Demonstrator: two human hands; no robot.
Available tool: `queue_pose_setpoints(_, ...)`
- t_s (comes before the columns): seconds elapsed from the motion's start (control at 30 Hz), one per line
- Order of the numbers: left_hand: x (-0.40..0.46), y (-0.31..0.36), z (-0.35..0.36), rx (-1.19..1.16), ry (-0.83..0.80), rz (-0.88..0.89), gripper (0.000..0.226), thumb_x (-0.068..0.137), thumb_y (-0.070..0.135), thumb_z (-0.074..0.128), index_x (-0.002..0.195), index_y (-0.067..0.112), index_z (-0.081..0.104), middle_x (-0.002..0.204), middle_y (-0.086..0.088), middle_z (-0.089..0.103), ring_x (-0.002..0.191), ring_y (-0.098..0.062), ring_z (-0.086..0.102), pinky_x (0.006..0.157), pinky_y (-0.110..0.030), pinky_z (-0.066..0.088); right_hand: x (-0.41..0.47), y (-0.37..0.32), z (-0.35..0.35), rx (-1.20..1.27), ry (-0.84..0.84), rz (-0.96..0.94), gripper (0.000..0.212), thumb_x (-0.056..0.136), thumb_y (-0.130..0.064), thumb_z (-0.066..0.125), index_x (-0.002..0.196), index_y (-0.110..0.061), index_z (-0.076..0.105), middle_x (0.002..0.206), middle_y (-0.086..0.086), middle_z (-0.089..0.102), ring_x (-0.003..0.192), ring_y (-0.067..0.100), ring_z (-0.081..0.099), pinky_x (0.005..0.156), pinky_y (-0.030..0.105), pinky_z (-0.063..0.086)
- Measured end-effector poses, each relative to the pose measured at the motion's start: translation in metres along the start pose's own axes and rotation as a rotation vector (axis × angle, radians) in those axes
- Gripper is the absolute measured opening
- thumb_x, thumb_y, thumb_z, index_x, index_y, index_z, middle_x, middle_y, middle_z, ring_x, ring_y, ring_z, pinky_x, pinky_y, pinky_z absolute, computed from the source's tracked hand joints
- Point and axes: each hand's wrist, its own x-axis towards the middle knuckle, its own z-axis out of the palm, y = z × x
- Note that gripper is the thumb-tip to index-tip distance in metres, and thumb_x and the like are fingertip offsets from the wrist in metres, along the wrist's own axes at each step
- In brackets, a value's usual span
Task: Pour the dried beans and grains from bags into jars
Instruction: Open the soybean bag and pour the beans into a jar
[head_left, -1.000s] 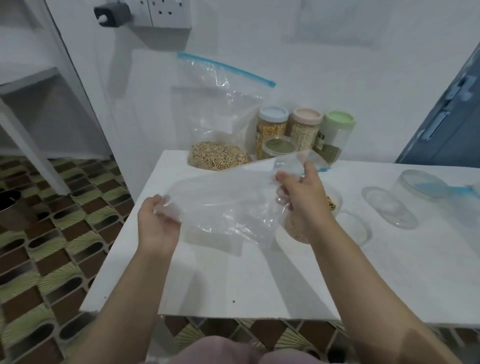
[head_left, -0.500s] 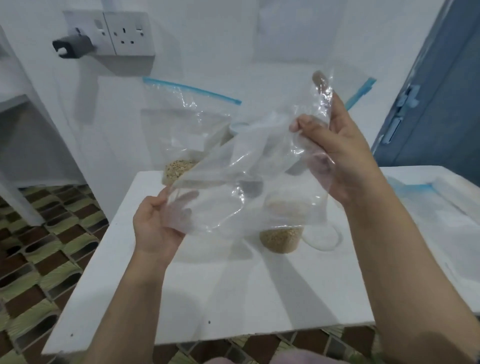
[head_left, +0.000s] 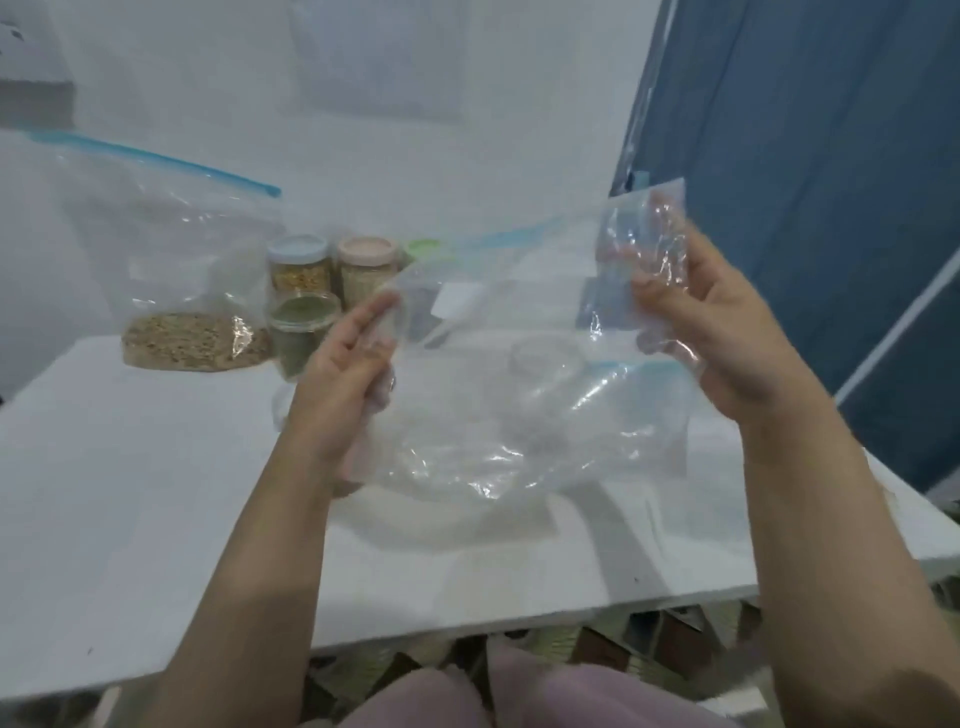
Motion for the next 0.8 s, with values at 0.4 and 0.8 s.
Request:
queue_pose_setpoints(0.4,0.002,-0.060,0.169,0.174,0.103,0.159,0.049,0.100,0.005,0.050,0.137,0.036,0.050,0.142,0.010,0.052,0.054,-0.002,0.044,0.056,-0.012,0.041,-0.007,0.061,-0.155,-0.196,0.423,0.084,0.066,0.098,-0.012,0.056,0.151,-0.042,0.032,0.098,-0.007,0.066,0.054,0.004,0.051,0.055,0.018,0.047)
queue_pose_setpoints(0.8,0.031,-0.118,0.260,0.232,-0.034,0.071,0.050,0.101,0.008,0.045,0.144,0.033,0.045,0.147,0.018,0.042,0.061,-0.009,0.055,0.063,-0.013,0.045,0.015,0.129,-0.237,-0.214,0.576,0.133,0.042,0.098,-0.002,0.044,0.117,-0.026,0.071,0.129,-0.012,0.062,0.050,0.005,0.042,0.053,0.015,0.042)
